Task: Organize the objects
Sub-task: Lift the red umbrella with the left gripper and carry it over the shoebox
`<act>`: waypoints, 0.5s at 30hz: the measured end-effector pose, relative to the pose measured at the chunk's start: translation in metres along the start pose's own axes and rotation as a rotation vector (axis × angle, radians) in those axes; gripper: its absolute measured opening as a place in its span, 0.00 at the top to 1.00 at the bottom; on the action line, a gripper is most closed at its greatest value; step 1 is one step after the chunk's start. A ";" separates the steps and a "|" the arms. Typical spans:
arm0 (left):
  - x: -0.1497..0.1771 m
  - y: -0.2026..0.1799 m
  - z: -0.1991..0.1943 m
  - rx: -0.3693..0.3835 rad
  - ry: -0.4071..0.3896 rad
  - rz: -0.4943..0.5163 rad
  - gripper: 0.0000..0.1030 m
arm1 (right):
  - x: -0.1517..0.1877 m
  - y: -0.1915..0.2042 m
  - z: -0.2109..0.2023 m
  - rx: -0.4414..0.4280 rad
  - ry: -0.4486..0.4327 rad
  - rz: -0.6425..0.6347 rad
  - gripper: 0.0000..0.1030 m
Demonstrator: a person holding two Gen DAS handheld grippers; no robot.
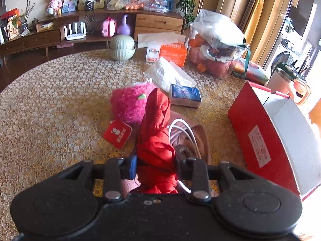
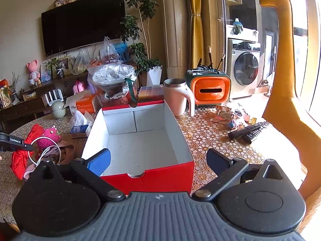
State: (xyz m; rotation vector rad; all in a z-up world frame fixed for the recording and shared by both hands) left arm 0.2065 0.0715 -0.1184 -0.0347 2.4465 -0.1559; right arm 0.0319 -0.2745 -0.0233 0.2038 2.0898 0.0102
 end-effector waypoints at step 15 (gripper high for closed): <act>0.017 0.016 -0.008 -0.011 -0.011 0.020 0.39 | 0.004 0.000 0.009 -0.027 0.009 0.001 0.01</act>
Point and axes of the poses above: each gripper's, at about its wrist camera, not at the fingertips, and z roughly the way its jaws point, y to its left, x to its underside, the point moved 10 cm from there along z, roughly the way its jaws point, and after that the axes turned 1 degree about z, right-handed, at the moved point
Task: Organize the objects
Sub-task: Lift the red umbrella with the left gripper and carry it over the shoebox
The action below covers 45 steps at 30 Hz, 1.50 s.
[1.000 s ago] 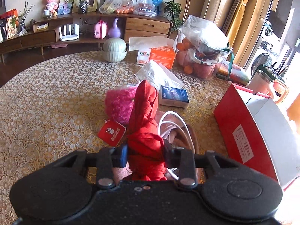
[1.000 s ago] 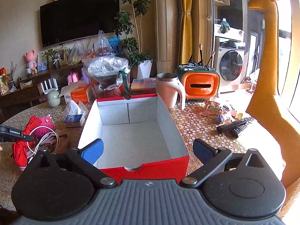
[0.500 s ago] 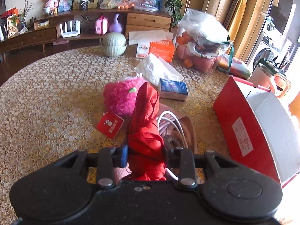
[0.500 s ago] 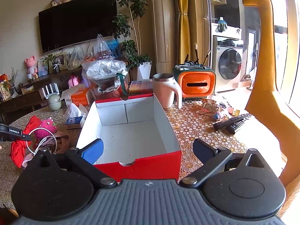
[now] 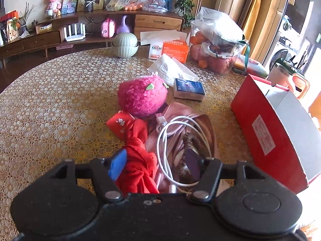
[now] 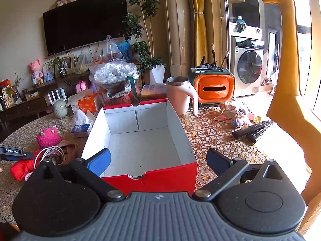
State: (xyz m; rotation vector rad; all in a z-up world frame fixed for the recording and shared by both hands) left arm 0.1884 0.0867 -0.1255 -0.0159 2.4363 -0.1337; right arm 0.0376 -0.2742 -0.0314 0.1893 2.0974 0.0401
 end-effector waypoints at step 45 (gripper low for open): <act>-0.022 -0.020 -0.048 0.017 -0.070 0.078 0.70 | -0.013 0.010 0.012 0.010 0.010 -0.073 0.01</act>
Point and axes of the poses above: each gripper's, at about its wrist camera, not at the fingertips, and z roughly the way its jaws point, y to its left, x to its underside, the point moved 10 cm from there along z, roughly the way its jaws point, and after that the axes turned 1 degree about z, right-handed, at the moved point
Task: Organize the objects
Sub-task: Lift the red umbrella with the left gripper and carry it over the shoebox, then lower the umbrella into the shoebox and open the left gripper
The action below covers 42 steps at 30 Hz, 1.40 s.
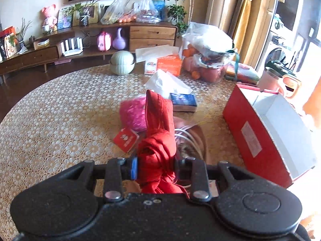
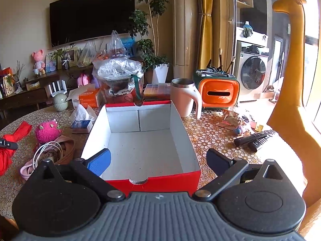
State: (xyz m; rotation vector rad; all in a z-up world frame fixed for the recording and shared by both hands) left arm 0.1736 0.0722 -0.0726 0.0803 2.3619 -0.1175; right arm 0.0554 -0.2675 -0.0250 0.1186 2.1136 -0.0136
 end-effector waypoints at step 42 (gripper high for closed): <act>0.008 -0.267 0.148 0.079 0.345 0.249 0.70 | 0.021 -0.060 0.135 -0.068 0.346 -0.124 0.96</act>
Point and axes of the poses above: each gripper's, at about its wrist camera, not at the fingertips, and z roughly the way its jaws point, y to its left, x to its underside, the point moved 10 cm from there along z, roughly the way its jaws point, and after that the axes turned 1 degree about z, right-handed, at the moved point
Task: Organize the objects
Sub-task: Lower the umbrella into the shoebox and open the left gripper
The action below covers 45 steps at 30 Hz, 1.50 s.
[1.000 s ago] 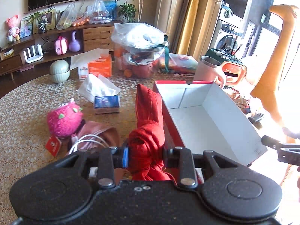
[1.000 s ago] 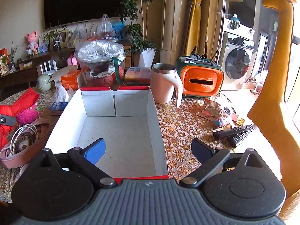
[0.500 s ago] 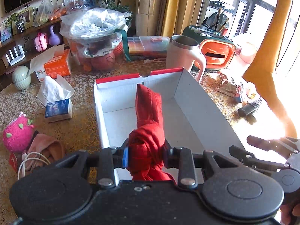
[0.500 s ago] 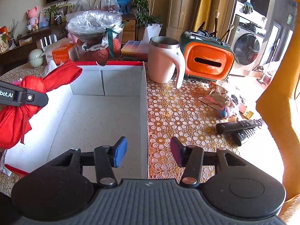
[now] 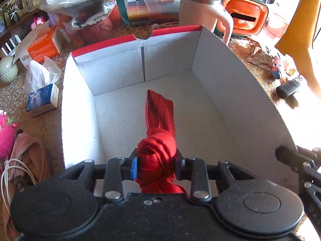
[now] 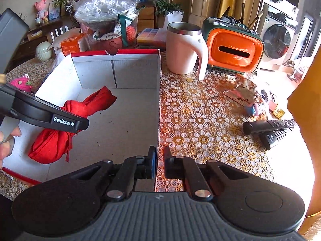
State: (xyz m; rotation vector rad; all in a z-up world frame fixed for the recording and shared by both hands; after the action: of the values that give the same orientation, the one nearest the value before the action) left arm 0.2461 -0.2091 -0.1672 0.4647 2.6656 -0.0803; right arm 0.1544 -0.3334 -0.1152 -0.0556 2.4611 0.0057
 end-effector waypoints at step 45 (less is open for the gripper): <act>0.030 0.063 -0.105 0.037 -0.189 0.033 0.38 | 0.002 0.011 -0.006 0.006 0.037 0.020 0.99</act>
State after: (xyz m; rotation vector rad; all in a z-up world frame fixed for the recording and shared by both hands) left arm 0.1989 -0.1270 -0.0835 0.4878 2.4738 -0.1559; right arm 0.1487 -0.3223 -0.1120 -0.0290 2.4986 0.0062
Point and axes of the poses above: each gripper's, at about its wrist camera, not at the fingertips, and z roughly the way its jaws point, y to its left, x to its underside, the point moved 10 cm from there along z, roughly the way its jaws point, and after that the axes turned 1 degree about z, right-handed, at the moved point
